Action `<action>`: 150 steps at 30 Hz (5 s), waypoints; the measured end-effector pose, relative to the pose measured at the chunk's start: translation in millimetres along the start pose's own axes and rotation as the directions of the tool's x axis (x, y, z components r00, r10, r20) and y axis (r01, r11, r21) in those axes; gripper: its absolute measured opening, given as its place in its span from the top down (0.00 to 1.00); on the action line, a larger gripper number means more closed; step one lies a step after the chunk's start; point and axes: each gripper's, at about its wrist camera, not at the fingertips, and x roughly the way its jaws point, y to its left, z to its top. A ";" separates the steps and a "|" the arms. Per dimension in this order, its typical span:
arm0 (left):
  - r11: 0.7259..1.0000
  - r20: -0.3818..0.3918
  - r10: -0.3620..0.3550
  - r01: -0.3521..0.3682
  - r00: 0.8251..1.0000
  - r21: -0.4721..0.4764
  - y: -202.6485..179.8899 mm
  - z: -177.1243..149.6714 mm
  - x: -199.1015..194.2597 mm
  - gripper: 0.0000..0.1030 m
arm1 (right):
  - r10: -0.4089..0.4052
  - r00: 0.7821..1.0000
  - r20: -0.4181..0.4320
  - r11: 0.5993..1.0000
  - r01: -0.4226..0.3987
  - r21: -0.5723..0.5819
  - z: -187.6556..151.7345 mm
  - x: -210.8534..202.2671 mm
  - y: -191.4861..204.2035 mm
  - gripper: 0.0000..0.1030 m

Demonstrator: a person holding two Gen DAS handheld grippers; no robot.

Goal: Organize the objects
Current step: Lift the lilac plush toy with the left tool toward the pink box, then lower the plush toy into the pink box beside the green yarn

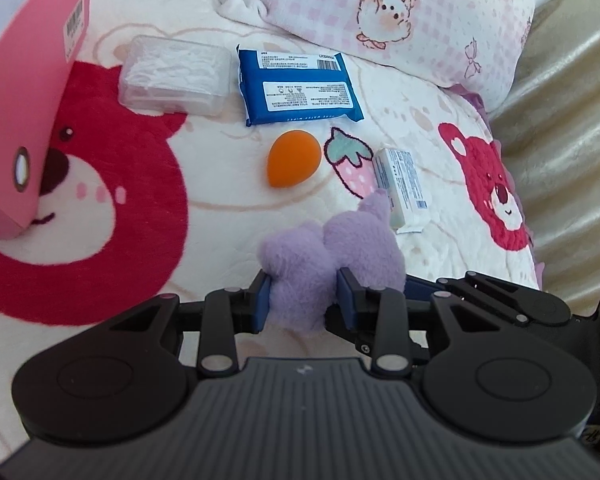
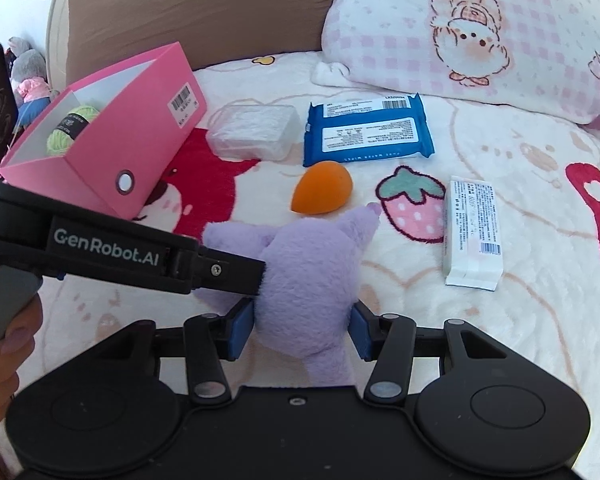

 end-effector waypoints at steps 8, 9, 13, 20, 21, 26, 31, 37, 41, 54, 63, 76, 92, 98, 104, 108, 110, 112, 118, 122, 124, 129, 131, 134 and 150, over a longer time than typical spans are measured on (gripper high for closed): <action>1.000 -0.034 0.022 -0.022 0.999 -0.002 1.2 -2.3 -26.5 0.68 | 0.040 0.998 -0.048 0.998 -0.038 0.053 4.4 -13.1 13.3 0.45; 1.000 -0.034 0.021 -0.021 0.999 -0.005 2.1 -1.9 -31.6 0.68 | 0.052 0.997 -0.051 0.997 -0.049 0.053 6.2 -16.3 14.9 0.45; 1.000 -0.034 0.026 -0.026 0.999 0.000 2.7 -2.2 -49.3 0.68 | 0.066 0.996 -0.054 0.998 -0.065 0.027 11.6 -27.2 26.5 0.45; 1.000 -0.045 0.013 -0.013 0.999 0.000 6.6 -4.5 -75.6 0.68 | 0.096 0.992 -0.084 0.995 -0.095 0.017 18.9 -41.8 44.2 0.45; 1.000 -0.039 0.002 -0.002 0.999 -0.007 8.2 -4.8 -80.0 0.68 | 0.105 0.991 -0.078 0.994 -0.104 0.020 20.2 -45.7 45.1 0.44; 1.000 -0.017 -0.016 0.016 1.000 -0.016 10.9 -5.9 -99.5 0.68 | 0.109 0.992 -0.067 0.994 -0.110 -0.016 26.9 -58.3 57.2 0.44; 1.000 -0.004 -0.018 0.018 1.000 -0.024 14.4 -7.5 -117.6 0.68 | 0.107 0.992 -0.069 0.992 -0.112 -0.063 32.8 -66.8 72.2 0.44; 0.999 0.017 -0.015 0.015 1.000 -0.034 18.7 -11.9 -137.7 0.68 | 0.130 0.988 -0.079 0.985 -0.137 -0.101 38.6 -76.7 88.0 0.41; 0.999 0.021 -0.013 0.013 1.000 -0.032 21.2 -15.0 -147.0 0.68 | 0.138 0.987 -0.083 0.982 -0.147 -0.119 40.7 -80.9 97.4 0.39; 1.000 0.067 -0.007 0.007 0.998 -0.008 31.7 -10.5 -184.3 0.67 | 0.152 0.986 -0.074 0.962 -0.164 -0.216 56.1 -94.0 129.3 0.35; 1.000 0.112 0.020 -0.021 0.993 0.004 41.6 -8.8 -211.5 0.66 | 0.178 0.984 -0.030 0.953 -0.180 -0.242 67.1 -99.3 152.0 0.33; 0.999 0.178 0.032 -0.036 0.984 0.018 59.4 1.6 -236.8 0.65 | 0.205 0.979 -0.011 0.938 -0.200 -0.283 88.1 -96.9 180.5 0.23; 0.996 0.245 0.081 -0.084 0.966 0.002 87.0 24.3 -256.5 0.65 | 0.244 0.970 0.015 0.925 -0.228 -0.304 123.2 -71.9 205.6 0.19; 0.994 0.275 0.112 -0.111 0.955 -0.017 106.1 36.9 -267.5 0.65 | 0.280 0.959 0.031 0.906 -0.254 -0.338 140.5 -60.1 219.8 0.20; 0.992 0.292 0.122 -0.107 0.949 -0.066 128.1 51.7 -267.0 0.65 | 0.308 0.950 0.053 0.882 -0.264 -0.390 153.0 -46.7 230.8 0.20; 0.990 0.274 0.131 -0.113 0.953 -0.081 143.0 61.7 -256.4 0.65 | 0.299 0.954 0.028 0.881 -0.264 -0.392 161.2 -29.4 233.6 0.23; 0.989 0.262 0.141 -0.123 0.955 -0.085 149.9 68.9 -249.8 0.65 | 0.278 0.960 0.019 0.879 -0.247 -0.409 163.8 -19.3 236.6 0.25; 0.984 0.255 0.170 -0.152 0.952 -0.092 154.8 76.7 -244.2 0.65 | 0.266 0.964 0.006 0.873 -0.238 -0.426 167.3 -9.4 239.0 0.33; 0.977 0.284 0.211 -0.193 0.936 -0.090 161.1 87.8 -239.6 0.65 | 0.260 0.965 -0.018 0.866 -0.242 -0.438 182.6 10.0 239.6 0.43; 0.976 0.305 0.215 -0.195 0.928 -0.095 169.8 101.0 -236.7 0.65 | 0.232 0.971 -0.047 0.859 -0.228 -0.459 186.4 25.0 244.2 0.49; 0.974 0.323 0.221 -0.193 0.920 -0.115 175.8 103.5 -235.8 0.65 | 0.232 0.970 -0.076 0.860 -0.241 -0.450 188.2 33.8 246.1 0.54; 0.964 0.345 0.264 -0.241 0.901 -0.109 184.7 98.6 -229.4 0.64 | 0.221 0.969 -0.114 0.855 -0.248 -0.455 185.9 48.2 258.9 0.56; 0.966 0.338 0.258 -0.231 0.905 -0.118 193.2 100.3 -225.8 0.64 | 0.206 0.971 -0.123 0.856 -0.239 -0.458 185.5 55.0 262.6 0.56; 0.969 0.328 0.243 -0.213 0.913 -0.126 208.2 101.5 -216.2 0.65 | 0.193 0.972 -0.133 0.862 -0.233 -0.449 187.1 68.9 261.6 0.56; 0.975 0.262 0.184 -0.143 0.947 -0.170 271.2 110.9 -170.7 0.67 | 0.150 0.966 -0.209 0.860 -0.232 -0.455 189.0 132.4 260.0 0.58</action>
